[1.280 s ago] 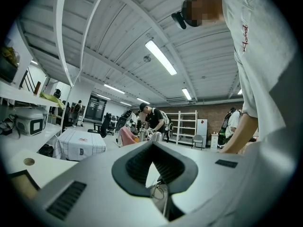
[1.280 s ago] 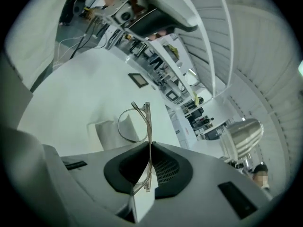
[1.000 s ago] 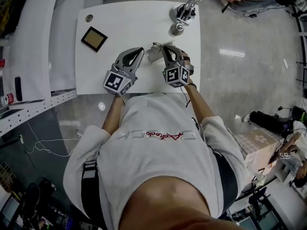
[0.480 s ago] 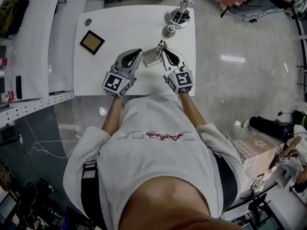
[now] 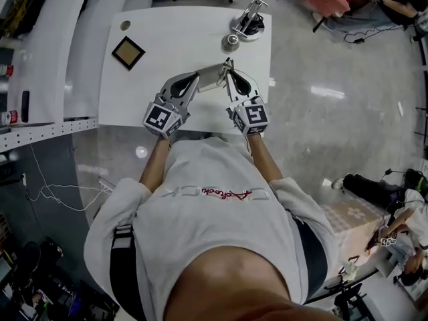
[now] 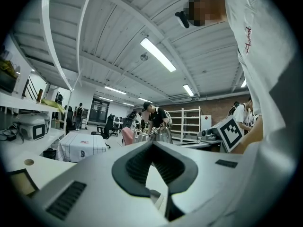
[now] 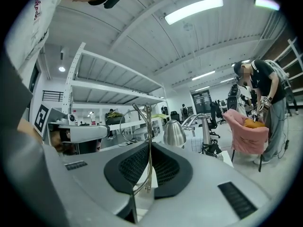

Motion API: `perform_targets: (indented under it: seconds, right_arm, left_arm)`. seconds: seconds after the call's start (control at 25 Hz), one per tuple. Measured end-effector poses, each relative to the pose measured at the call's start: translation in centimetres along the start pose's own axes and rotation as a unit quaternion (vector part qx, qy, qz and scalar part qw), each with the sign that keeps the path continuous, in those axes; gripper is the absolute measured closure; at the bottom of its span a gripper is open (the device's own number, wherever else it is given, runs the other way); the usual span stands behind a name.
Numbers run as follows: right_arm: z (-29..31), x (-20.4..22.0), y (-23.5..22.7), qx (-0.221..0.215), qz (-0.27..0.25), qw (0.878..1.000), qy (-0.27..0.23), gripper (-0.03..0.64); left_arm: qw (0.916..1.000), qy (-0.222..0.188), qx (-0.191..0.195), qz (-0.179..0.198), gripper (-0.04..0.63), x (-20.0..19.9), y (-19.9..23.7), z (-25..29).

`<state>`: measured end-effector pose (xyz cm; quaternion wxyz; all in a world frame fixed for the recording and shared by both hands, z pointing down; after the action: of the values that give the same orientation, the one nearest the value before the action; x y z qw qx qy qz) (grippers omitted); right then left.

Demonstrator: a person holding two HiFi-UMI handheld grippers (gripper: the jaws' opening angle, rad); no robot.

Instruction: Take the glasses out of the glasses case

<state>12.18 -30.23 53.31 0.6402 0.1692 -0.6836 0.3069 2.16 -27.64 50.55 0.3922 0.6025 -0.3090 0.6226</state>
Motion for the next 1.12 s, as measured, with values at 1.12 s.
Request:
perform_targets:
  seconds: [1.12]
  right_arm:
    - [-3.4,0.9,17.3,0.022,-0.050,0.998,-0.011,0.586]
  left_arm:
    - [0.9978,-0.030,0.059,0.004,0.569,0.7,-1.7,-16.5]
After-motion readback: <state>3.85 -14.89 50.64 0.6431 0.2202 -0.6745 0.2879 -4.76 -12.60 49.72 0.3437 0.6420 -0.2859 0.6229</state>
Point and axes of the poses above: the fingertips, and each gripper's own axes: z forward along the fingers, y to its left, x out of its underside, the point moved 1 cm from there along -z, backward along the fingers, and after that the axes turned 15 degrees about -x, right-handed, at the moved point
